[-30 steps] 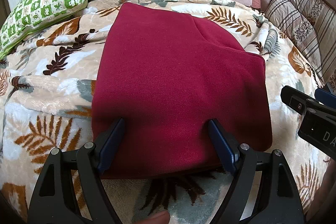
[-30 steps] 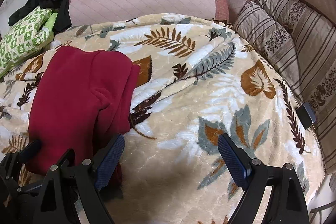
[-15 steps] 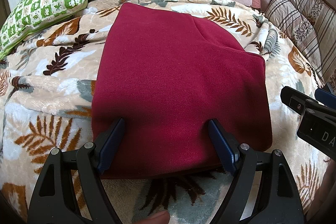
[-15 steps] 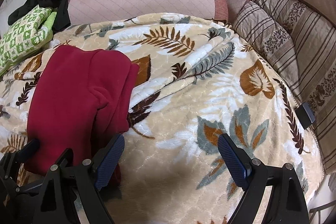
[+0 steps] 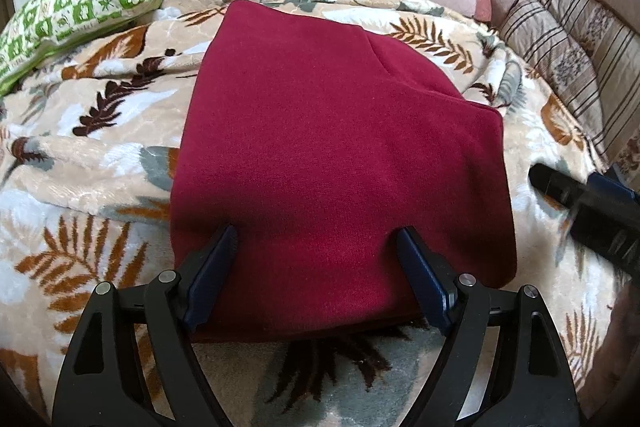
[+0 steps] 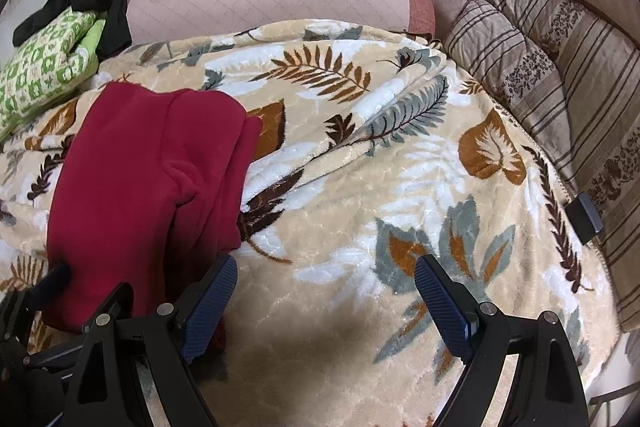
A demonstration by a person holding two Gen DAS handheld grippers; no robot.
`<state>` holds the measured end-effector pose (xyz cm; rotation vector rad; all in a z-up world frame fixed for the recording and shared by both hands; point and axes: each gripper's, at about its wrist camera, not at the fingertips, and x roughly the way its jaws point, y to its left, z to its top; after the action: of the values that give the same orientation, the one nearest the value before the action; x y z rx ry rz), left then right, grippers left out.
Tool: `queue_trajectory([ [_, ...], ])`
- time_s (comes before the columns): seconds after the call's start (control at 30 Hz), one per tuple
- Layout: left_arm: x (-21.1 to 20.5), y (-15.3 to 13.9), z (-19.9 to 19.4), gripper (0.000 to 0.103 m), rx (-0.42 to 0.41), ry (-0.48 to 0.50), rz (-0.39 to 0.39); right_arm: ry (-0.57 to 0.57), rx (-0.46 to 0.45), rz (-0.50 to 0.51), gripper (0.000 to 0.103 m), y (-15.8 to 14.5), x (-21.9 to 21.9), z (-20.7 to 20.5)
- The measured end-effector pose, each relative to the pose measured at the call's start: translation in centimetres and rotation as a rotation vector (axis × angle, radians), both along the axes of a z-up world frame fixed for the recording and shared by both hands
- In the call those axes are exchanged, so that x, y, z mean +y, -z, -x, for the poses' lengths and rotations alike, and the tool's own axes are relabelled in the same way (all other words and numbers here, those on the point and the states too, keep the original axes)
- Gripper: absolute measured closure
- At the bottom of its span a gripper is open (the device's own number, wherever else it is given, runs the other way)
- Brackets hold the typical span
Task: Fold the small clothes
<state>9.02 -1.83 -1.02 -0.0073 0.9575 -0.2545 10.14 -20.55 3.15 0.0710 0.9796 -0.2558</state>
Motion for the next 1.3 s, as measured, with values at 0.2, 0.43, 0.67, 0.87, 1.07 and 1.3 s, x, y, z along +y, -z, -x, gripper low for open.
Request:
queue_trajectory([
  [0.2, 1.7, -2.4, 1.7, 0.020, -0.058, 0.025, 0.108, -0.039, -0.273, -0.060, 0.014, -2.6, -0.8, 2.2],
  [0.43, 4.2, -3.6, 5.5, 0.020, -0.078, -0.040, 0.024, -0.156, -0.239, -0.105, 0.014, -2.7, -0.2, 3.8],
  [0.67, 4.0, -3.2, 8.4, 0.020, -0.073, -0.025, -0.053, -0.286, -0.206, -0.193, 0.014, -2.0, 1.4, 7.5],
  [0.87, 6.3, -4.7, 7.4, 0.020, -0.066, -0.093, 0.031, -0.307, -0.173, -0.231, 0.014, -1.6, 1.0, 8.6],
  [1.07, 8.2, -6.4, 6.8, 0.020, -0.127, -0.278, -0.166, -0.311, -0.169, -0.258, 0.014, -1.6, 1.4, 8.0],
  [1.3, 7.2, -7.0, 8.9, 0.020, -0.054, -0.242, -0.153, -0.384, -0.153, -0.214, 0.014, -1.7, 4.1, 9.0],
])
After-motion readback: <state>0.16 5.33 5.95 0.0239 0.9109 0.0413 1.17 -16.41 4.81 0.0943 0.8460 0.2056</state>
